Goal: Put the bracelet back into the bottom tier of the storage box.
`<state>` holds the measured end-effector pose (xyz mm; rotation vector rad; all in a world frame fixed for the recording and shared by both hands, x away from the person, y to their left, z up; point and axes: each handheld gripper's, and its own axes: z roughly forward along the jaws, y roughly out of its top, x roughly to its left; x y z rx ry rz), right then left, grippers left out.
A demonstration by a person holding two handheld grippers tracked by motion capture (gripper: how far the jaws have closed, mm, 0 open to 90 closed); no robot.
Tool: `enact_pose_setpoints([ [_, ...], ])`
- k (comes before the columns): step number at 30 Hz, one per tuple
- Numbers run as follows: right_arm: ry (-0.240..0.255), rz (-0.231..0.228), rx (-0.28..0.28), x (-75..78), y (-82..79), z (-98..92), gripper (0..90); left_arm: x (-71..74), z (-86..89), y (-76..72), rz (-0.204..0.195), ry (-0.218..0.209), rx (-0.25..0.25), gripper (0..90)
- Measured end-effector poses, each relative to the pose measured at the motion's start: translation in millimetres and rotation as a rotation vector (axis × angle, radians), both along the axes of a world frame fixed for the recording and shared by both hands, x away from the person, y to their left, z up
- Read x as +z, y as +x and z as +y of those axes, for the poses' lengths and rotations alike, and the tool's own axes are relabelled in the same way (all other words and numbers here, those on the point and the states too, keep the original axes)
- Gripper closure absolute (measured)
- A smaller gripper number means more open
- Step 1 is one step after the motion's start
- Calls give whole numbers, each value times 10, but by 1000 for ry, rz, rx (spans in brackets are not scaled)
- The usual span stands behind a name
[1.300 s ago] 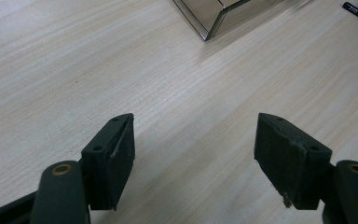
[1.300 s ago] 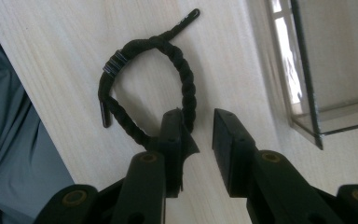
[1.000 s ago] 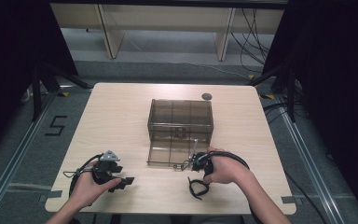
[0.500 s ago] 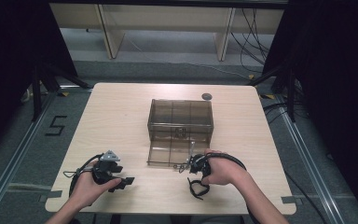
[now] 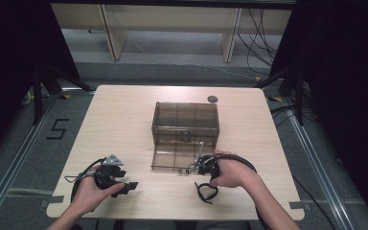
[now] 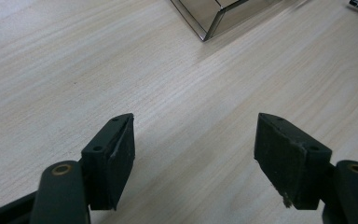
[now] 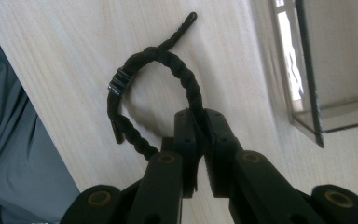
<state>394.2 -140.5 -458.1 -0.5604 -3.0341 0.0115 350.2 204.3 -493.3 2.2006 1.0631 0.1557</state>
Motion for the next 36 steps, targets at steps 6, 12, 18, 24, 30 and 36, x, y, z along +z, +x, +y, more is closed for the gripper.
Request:
enact_pose_setpoints([
  [6,-10,-12,-10,91,32,-42,849,-3,-4,1,5,-5,1,289],
  [12,-2,-31,-6,222,91,-74,849,3,-4,-2,8,-7,4,289],
  [18,-5,-56,-15,302,125,-87,849,8,4,0,-7,6,6,289],
  [24,-9,-65,-31,389,160,-106,849,13,7,-1,-2,7,0,289],
  [30,1,-75,-14,450,220,-131,849,12,6,-3,-2,0,6,289],
  [36,6,-80,-30,499,259,-141,850,10,10,0,-3,-5,2,289],
])
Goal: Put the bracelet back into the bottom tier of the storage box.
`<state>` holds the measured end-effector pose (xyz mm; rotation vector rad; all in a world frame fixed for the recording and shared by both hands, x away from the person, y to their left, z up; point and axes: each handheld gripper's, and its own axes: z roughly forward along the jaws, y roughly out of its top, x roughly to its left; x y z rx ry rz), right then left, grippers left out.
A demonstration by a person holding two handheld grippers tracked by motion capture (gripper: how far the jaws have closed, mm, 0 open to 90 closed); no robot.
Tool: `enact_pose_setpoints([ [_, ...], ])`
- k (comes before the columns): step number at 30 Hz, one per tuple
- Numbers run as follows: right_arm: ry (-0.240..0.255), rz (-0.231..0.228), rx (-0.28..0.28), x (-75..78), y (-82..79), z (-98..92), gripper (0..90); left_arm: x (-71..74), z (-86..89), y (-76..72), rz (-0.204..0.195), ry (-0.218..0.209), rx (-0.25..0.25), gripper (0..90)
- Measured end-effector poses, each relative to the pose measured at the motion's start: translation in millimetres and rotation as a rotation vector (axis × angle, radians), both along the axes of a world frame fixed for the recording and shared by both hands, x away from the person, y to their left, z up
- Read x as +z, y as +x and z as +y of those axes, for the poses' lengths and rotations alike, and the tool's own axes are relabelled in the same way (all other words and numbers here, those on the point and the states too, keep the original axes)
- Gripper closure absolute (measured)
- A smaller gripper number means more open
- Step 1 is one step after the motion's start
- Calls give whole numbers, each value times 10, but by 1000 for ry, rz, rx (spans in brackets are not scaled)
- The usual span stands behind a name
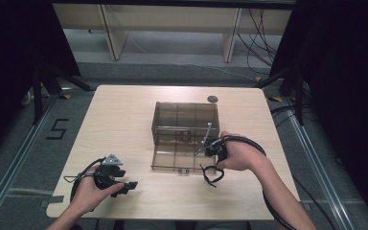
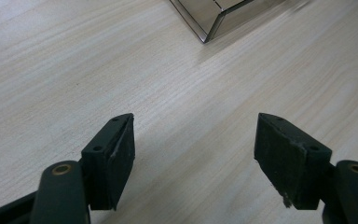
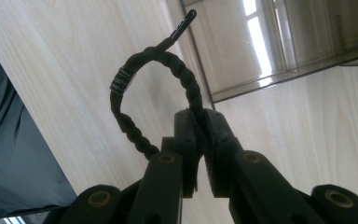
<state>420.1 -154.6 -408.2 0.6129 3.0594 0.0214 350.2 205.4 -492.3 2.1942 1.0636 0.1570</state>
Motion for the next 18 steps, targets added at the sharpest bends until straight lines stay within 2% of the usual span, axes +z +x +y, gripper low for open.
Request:
enact_pose_setpoints([
  [1,-7,-9,12,13,17,-3,849,1,2,1,0,3,-3,289],
  [3,-3,-10,-6,28,20,-4,849,-1,-7,-3,2,-1,7,289],
  [8,4,-3,3,49,72,-22,849,-1,-9,-3,1,-1,7,289],
  [12,5,-7,-3,65,106,-37,849,-2,-5,1,4,7,-2,289],
  [14,1,-7,-26,77,117,-46,849,0,-6,0,2,8,-1,289],
  [15,7,-1,-10,78,138,-50,849,-1,-5,1,2,7,-1,289],
  [18,6,-2,-22,88,164,-58,849,-2,-5,2,3,7,-1,289],
])
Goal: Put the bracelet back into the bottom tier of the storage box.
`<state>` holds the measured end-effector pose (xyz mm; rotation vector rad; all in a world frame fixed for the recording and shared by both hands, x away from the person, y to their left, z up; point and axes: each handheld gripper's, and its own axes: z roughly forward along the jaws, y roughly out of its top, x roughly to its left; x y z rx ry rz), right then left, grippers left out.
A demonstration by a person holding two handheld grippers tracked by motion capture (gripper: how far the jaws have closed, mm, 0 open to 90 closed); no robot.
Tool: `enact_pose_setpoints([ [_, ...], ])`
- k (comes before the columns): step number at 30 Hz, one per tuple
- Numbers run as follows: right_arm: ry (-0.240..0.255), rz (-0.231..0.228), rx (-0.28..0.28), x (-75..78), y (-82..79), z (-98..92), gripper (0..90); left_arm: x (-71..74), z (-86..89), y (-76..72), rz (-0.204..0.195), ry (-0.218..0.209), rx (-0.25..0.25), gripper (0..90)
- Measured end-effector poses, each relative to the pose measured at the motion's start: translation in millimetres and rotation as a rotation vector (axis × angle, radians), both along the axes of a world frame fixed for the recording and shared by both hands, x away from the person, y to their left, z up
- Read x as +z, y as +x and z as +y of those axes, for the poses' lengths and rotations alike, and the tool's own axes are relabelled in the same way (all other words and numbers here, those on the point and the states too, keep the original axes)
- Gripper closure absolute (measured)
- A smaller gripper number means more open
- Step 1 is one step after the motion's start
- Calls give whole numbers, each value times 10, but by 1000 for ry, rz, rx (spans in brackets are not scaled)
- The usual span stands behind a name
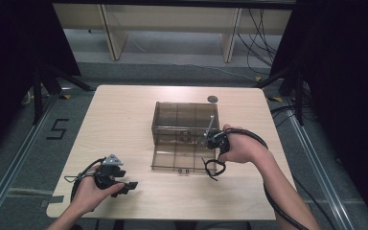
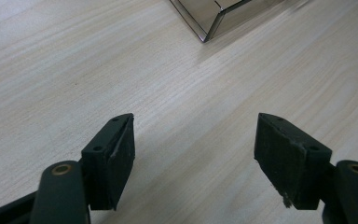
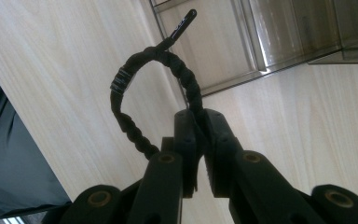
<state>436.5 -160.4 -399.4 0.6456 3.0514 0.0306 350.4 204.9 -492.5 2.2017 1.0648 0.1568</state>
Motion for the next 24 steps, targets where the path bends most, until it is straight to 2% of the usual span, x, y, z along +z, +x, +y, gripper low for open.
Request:
enact_pose_setpoints([
  [10,-1,0,-2,13,109,-10,849,1,1,0,1,0,-2,289],
  [11,-7,-13,-14,15,103,-3,849,1,1,-1,2,0,-2,289],
  [12,0,-6,0,9,124,-6,849,0,1,0,2,-1,-3,289],
  [13,-1,-9,-6,9,128,-2,849,1,0,-1,1,1,-1,289],
  [14,-4,-16,-16,11,126,3,849,20,1,-7,7,22,3,289],
  [16,2,-14,-9,3,150,2,849,-2,-5,-3,2,-9,6,289],
  [17,0,-18,3,3,163,5,849,-3,-5,-3,1,-10,5,289],
  [18,-1,-12,-14,2,167,3,849,0,1,-1,3,-3,0,289],
  [21,-1,-17,-14,5,194,0,849,-2,3,1,2,-6,-2,289],
  [23,5,-19,5,3,221,-6,849,-2,2,2,2,-5,-3,289],
  [24,4,-18,-6,5,222,-2,849,0,2,1,2,-2,-3,289],
])
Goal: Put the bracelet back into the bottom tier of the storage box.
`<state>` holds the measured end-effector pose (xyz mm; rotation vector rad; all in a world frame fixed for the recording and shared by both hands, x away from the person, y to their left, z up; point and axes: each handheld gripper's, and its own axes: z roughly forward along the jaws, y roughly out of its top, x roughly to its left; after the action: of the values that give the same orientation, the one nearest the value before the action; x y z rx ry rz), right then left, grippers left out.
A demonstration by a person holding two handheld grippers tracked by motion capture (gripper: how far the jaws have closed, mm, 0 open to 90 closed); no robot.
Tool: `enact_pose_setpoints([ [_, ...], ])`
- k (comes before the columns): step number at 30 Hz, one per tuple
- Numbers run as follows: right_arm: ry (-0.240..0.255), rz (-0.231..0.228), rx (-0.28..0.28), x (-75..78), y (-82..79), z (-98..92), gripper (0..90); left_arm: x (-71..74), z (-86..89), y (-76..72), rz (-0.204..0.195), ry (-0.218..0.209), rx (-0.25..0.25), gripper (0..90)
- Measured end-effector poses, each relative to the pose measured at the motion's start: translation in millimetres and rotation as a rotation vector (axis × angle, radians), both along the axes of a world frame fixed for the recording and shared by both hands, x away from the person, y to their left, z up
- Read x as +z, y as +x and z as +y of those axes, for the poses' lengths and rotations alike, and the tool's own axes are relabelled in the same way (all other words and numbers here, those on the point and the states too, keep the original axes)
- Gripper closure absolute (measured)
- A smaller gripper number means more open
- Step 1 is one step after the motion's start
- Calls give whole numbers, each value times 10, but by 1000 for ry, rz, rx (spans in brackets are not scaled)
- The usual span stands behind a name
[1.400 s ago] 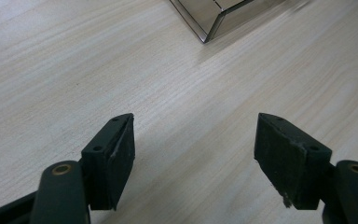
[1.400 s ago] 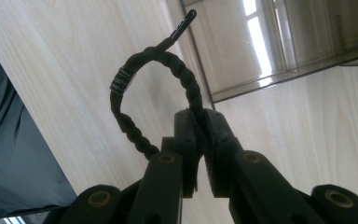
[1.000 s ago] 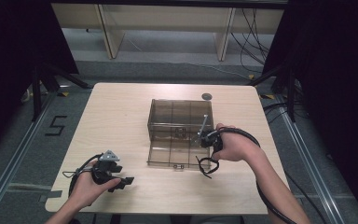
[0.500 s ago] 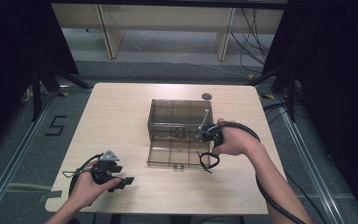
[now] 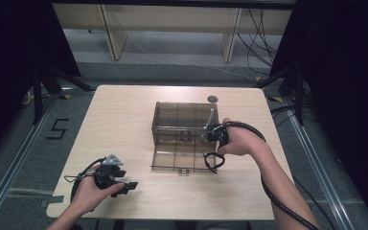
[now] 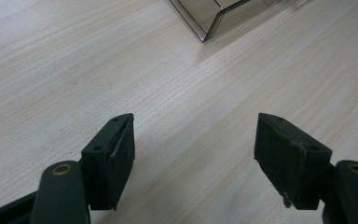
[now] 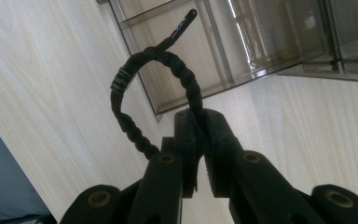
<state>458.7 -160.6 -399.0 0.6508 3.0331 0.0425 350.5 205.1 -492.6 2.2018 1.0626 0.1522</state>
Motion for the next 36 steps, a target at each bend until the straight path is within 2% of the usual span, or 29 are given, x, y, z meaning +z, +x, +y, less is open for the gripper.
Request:
enact_pose_setpoints([
  [6,2,-8,-13,-3,35,6,849,0,-1,-2,1,-2,2,289],
  [11,2,-9,6,1,82,14,849,-2,-6,-3,0,-9,7,289],
  [13,4,-4,-20,-1,81,25,849,-1,-5,-3,0,-8,6,289],
  [15,-4,-19,-17,2,97,30,849,-3,-5,-2,-1,-12,6,289],
  [16,-3,-12,-19,-2,110,29,849,-3,-4,-2,0,-12,6,289],
  [18,1,-27,17,-9,149,26,849,-2,-3,-2,0,-12,5,289],
  [20,-1,-29,-26,-10,136,38,849,-3,-3,-2,0,-12,5,289],
  [21,3,-23,-2,-17,165,38,849,-3,-2,-2,0,-12,4,289],
  [23,-4,-39,-11,-15,159,43,849,-2,-3,-2,0,-13,5,289],
  [25,-5,-31,-20,-19,165,55,849,-1,-5,-3,1,-10,5,289],
  [26,-4,-30,2,-29,181,65,849,-1,-5,-3,1,-8,5,289],
  [29,-10,-29,2,-39,186,73,849,-2,-2,-2,-1,-13,4,289],
  [30,-15,-38,-17,-48,174,79,850,-2,-2,-3,-1,-12,5,289],
  [35,-30,-36,17,-101,188,104,849,-2,-3,-2,-1,-12,4,289],
  [36,-35,-51,10,-104,179,112,849,1,1,-2,0,-9,0,289],
])
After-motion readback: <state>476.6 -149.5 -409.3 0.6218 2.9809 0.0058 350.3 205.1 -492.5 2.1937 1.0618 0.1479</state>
